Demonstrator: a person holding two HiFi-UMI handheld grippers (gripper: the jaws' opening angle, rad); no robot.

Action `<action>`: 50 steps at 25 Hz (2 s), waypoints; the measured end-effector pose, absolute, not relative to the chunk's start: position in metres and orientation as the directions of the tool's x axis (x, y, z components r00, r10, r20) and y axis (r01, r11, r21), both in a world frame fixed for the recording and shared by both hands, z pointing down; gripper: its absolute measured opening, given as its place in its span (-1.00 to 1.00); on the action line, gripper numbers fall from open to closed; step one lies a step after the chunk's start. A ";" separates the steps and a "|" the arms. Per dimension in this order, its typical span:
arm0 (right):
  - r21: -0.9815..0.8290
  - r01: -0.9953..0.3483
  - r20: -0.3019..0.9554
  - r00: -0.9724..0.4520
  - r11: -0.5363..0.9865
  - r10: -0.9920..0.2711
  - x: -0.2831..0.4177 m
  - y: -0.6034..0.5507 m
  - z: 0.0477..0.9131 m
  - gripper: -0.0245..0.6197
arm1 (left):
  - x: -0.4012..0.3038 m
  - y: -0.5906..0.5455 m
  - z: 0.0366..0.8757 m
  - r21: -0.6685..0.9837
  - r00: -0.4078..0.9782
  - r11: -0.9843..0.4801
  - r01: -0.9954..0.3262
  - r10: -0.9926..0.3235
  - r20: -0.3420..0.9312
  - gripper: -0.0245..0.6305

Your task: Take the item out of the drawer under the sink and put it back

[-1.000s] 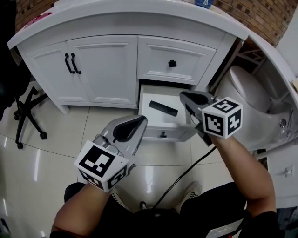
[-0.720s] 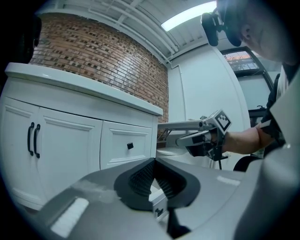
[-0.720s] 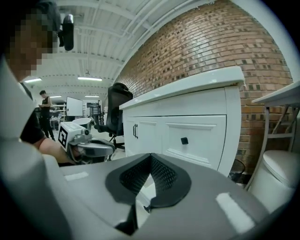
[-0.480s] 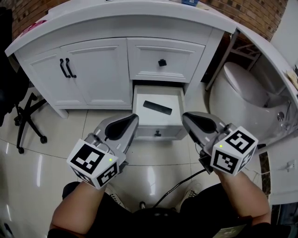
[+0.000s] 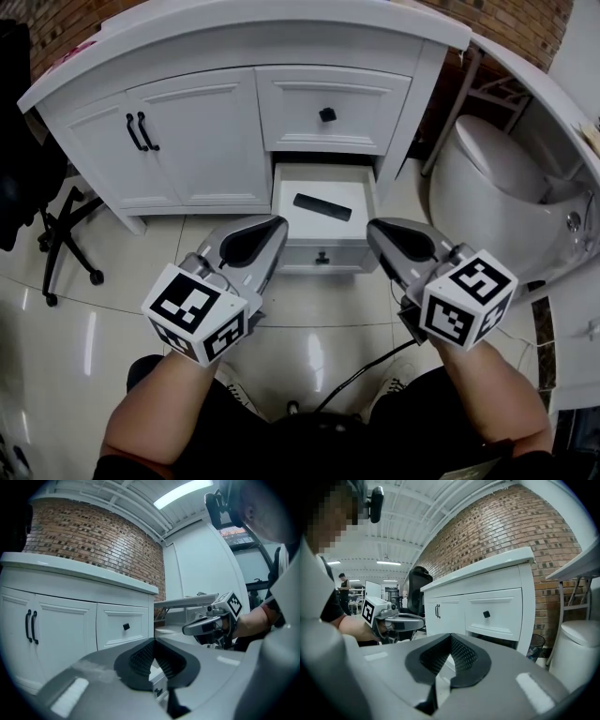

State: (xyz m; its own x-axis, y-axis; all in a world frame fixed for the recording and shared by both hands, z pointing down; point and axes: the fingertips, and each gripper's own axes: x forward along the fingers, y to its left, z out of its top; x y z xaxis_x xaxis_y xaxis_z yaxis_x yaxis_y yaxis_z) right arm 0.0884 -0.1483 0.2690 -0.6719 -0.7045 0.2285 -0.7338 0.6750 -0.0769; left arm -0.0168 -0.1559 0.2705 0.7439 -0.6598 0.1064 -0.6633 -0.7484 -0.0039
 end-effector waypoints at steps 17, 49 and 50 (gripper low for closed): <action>-0.122 -0.734 0.186 -0.678 0.668 -0.711 0.102 -0.111 0.253 -0.90 | -0.020 -0.116 0.249 -0.003 0.741 -0.744 -0.668 -0.666 0.080 -0.91; -0.076 -0.730 0.227 -0.676 0.679 -0.701 0.093 -0.054 0.252 -0.90 | -0.023 -0.073 0.239 -0.021 0.752 -0.755 -0.655 -0.655 0.076 -0.91; -0.077 -0.731 0.227 -0.675 0.678 -0.702 0.093 -0.054 0.252 -0.90 | -0.023 -0.072 0.238 -0.022 0.752 -0.755 -0.655 -0.654 0.077 -0.91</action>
